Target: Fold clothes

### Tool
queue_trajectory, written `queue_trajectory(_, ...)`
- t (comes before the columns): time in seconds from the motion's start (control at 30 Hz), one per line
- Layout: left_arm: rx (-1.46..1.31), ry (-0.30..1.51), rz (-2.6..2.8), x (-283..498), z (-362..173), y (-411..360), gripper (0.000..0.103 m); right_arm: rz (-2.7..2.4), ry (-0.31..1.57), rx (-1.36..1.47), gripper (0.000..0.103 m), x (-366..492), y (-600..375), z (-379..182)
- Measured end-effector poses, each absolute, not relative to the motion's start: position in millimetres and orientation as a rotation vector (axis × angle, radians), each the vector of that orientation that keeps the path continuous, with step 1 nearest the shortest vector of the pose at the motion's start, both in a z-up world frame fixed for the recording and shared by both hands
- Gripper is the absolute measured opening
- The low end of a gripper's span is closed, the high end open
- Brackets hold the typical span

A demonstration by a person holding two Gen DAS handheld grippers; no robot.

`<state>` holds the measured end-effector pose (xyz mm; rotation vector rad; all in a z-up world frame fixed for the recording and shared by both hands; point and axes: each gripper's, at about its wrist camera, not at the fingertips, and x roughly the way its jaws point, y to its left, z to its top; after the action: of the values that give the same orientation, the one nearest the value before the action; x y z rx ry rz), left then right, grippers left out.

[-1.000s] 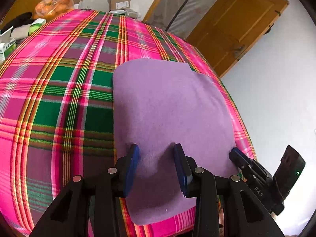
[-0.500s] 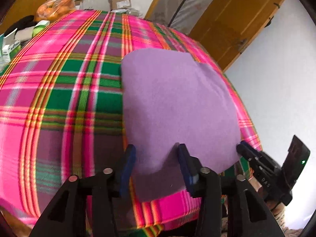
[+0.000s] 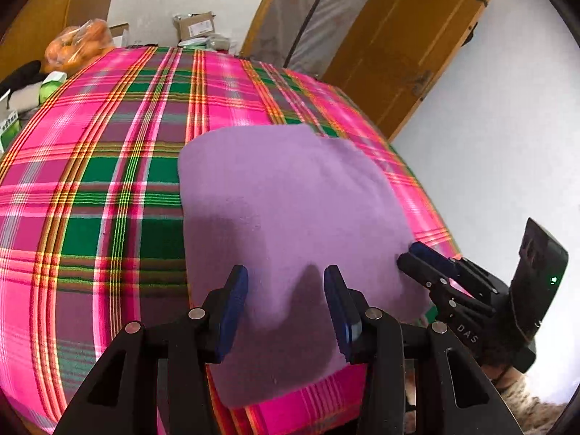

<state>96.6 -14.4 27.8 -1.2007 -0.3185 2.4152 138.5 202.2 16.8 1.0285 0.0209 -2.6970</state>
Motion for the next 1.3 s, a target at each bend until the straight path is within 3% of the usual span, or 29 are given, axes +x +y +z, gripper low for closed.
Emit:
queue_trajectory(0.23,-1.202,-0.238,2.436,91.3,12.3,-14.4,0.048,-2.67,0.061,1.032,0.029,134.3,199.9,7.8)
queue_trajectory(0.57,-1.159,-0.325,2.422,55.3,40.4,-27.7,0.046,-2.66,0.059,1.056,0.029,96.2,208.0,39.9)
queue_trajectory(0.87,-1.261,-0.142,2.416,9.6,25.2,0.8,0.046,-2.634,0.099,1.133,0.029,51.9,203.5,25.5)
queue_trajectory(1.3,-1.266,-0.219,2.416,-11.1,28.9,-15.5,0.046,-2.601,0.12,1.154,0.029,30.0,208.5,35.3)
